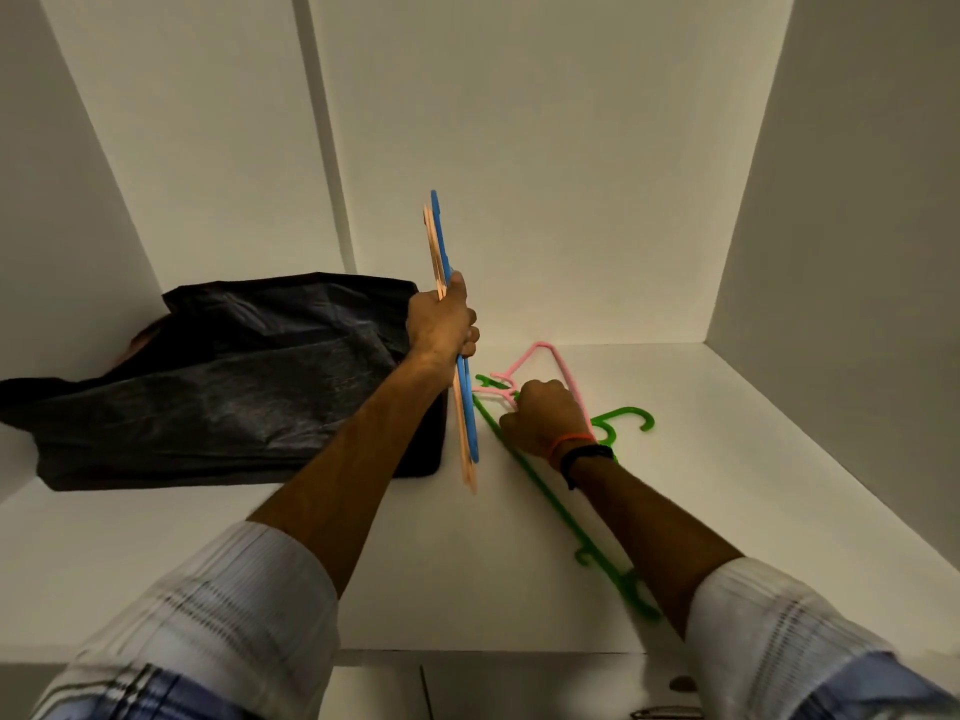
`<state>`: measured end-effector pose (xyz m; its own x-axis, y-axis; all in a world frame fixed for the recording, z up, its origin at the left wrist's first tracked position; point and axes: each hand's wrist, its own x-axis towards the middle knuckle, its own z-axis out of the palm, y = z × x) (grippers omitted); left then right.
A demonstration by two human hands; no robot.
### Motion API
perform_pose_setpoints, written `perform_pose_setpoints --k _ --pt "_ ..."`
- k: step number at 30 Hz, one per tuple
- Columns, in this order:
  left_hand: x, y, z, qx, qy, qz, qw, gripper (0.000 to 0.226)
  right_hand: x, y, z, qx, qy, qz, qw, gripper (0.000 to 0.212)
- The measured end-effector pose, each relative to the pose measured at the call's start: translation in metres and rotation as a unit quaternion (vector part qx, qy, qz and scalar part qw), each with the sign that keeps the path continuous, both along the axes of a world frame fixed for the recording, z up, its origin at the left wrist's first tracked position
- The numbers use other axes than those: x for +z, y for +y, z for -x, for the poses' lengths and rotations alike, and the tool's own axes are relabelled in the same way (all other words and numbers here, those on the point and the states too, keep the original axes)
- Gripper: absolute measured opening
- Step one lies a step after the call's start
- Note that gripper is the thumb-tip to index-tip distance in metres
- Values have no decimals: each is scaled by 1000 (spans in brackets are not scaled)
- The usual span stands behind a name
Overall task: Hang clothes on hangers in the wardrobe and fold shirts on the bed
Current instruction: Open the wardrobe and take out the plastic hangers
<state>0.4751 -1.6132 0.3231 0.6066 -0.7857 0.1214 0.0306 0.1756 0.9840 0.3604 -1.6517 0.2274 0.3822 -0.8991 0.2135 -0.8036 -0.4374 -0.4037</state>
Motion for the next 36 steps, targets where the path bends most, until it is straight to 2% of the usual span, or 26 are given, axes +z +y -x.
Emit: perform_pose_setpoints --k 6,11,15,17,19,24,28,30,32,34,36 --pt "5 -9 19 -10 27 37 999 35 15 -15 40 -50 -68 13 996 24" --pt "13 -10 31 -30 36 43 998 31 25 -36 65 -120 -178 -16 977 18" --pt "18 -10 36 -26 22 69 997 35 32 -45 79 -139 -194 0 971 18" --pt "21 -10 33 -17 23 76 997 35 34 -45 83 -146 -204 10 968 10" --pt "20 -10 29 -15 27 63 998 34 38 -41 82 -150 -252 20 956 21" --pt "0 -16 28 -40 6 31 999 40 62 -11 47 -68 -364 60 927 17" --pt "-12 -17 35 -73 -4 -26 997 53 77 16 13 40 -357 75 930 18" --pt "-14 -20 32 -49 20 -19 998 39 75 20 8 79 -346 54 933 19" --pt "-16 -22 25 -22 5 -28 999 30 70 20 12 115 -335 30 935 18" --pt "-17 -22 19 2 -17 -36 999 33 66 17 19 128 -358 -2 925 22" --pt "-19 -24 14 17 -27 -32 999 34 57 11 25 98 -397 -19 912 24"
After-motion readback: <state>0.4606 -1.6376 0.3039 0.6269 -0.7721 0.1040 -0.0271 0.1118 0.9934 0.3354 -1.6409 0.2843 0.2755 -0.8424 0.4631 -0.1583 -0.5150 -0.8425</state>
